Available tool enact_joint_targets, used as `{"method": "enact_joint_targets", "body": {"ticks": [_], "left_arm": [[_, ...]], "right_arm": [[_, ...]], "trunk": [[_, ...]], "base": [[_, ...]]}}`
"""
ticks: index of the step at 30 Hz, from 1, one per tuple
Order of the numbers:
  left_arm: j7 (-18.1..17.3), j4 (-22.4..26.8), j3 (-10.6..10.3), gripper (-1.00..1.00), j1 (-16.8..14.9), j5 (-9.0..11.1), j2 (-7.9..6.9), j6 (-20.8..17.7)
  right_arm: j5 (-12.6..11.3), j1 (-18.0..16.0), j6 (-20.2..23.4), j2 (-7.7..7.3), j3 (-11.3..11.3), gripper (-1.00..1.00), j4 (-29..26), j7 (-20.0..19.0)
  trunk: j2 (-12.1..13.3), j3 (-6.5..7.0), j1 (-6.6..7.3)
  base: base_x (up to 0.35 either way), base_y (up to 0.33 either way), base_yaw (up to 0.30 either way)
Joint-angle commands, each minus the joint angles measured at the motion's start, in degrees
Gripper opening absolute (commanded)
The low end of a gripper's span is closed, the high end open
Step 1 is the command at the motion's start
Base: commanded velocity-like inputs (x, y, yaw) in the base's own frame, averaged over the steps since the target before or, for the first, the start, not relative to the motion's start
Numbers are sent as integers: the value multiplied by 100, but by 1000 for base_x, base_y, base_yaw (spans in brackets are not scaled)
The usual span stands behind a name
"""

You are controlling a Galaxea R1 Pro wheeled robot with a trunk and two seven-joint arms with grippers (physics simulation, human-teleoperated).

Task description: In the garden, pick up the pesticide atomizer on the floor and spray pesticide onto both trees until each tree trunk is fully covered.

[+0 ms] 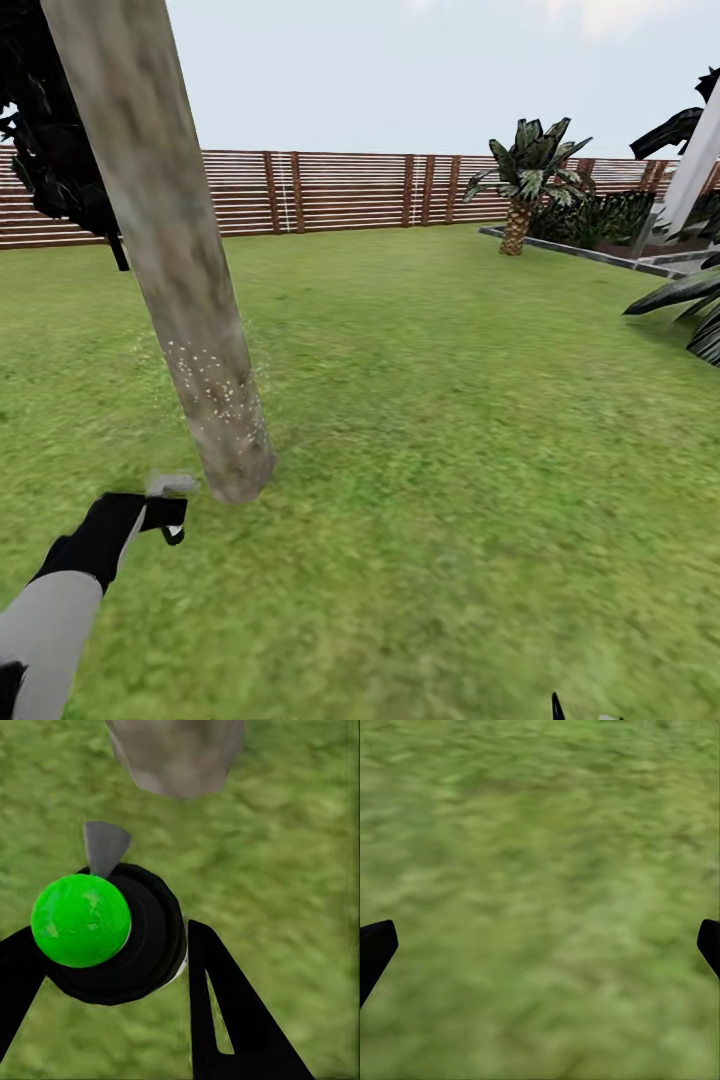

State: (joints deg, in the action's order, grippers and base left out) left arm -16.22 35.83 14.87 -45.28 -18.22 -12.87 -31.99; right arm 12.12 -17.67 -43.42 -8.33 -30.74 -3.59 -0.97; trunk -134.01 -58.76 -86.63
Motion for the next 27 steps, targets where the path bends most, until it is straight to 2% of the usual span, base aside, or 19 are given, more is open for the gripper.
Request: {"method": "enact_joint_targets", "body": {"ticks": [1, 2, 3, 4, 5, 6, 7, 9, 10, 12, 13, 15, 19, 22, 25, 27], "left_arm": [[-19, -273, -9, -100, -1, -14, 2, 343], [-67, -456, -16, -100, 0, -21, 0, 607], [-251, -705, -37, -100, 11, -36, -9, 1023], [-422, -820, -83, -100, 53, -62, -15, 1270], [-901, -916, -322, -100, 191, -213, -31, 1719], [-1329, -968, -593, -100, 288, -414, -42, 2080], [-1569, -1007, -723, -100, 324, -541, -47, 2329], [-1969, -1045, -841, -100, 383, -757, -34, 2729], [-2315, -1046, -938, -100, 417, -979, -19, 2872], [-2776, -1048, -1235, -100, 435, -1364, -7, 3069], [-2900, -1050, -1390, -100, 439, -1481, 12, 3194], [-3031, -1052, -1601, -100, 440, -1541, 44, 3275], [-3344, -1052, -2215, -100, 441, -1574, 78, 3274], [-3462, -1052, -2472, -100, 441, -1574, 75, 3237], [-3494, -1060, -2557, -100, 441, -1583, 87, 3221], [-3565, -1060, -2844, -100, 441, -1637, 142, 3145]], "right_arm": [[5, 0, 0, -1, 4, 100, -4, 0], [7, 0, 0, -2, 5, 100, -9, 0], [12, 0, 0, -19, 15, 100, -14, -3], [16, 0, 0, -53, 40, 100, -19, -5], [105, 0, 5, -193, 253, 100, -31, -16], [334, -3, 9, -323, 662, 100, -122, -36], [570, -6, 17, -376, 1013, 100, -302, -55], [1112, -6, 42, -413, 1667, 100, -810, -116], [1436, -3, 186, -418, 1919, 100, -1076, -324], [1792, -68, 942, -405, 2058, 100, -1321, -1299], [1881, -181, 1399, -388, 2089, 100, -1564, -2034], [1931, -282, 1716, -324, 2112, 100, -1972, -2840], [1967, -356, 2048, 26, 2139, 100, -2743, -3932], [1963, -473, 2173, 125, 2142, 100, -2933, -4342], [1957, -564, 2182, 163, 2199, 100, -2952, -4406], [1955, -577, 2181, 256, 2617, 100, -2957, -4417]], "trunk": [[0, 1, 1], [0, 1, 1], [0, 1, 1], [0, 1, 1], [0, 1, 1], [0, 1, 1], [0, 1, 1], [0, 1, 1], [0, 1, 1], [0, 1, 1], [0, 1, 1], [0, 1, 1], [0, 1, 1], [0, 1, 1], [0, 1, 1], [0, 1, 1]], "base": [[0, 0, 10], [0, 0, 6], [0, 0, 3], [0, 0, 2], [0, 0, 0], [0, 0, 0], [0, 0, 0], [0, 0, 0], [0, 0, 0], [0, 0, 0], [0, 0, 0], [0, 0, 0], [0, 0, 0], [0, 0, 0], [0, 0, 0], [0, 0, 0]]}}
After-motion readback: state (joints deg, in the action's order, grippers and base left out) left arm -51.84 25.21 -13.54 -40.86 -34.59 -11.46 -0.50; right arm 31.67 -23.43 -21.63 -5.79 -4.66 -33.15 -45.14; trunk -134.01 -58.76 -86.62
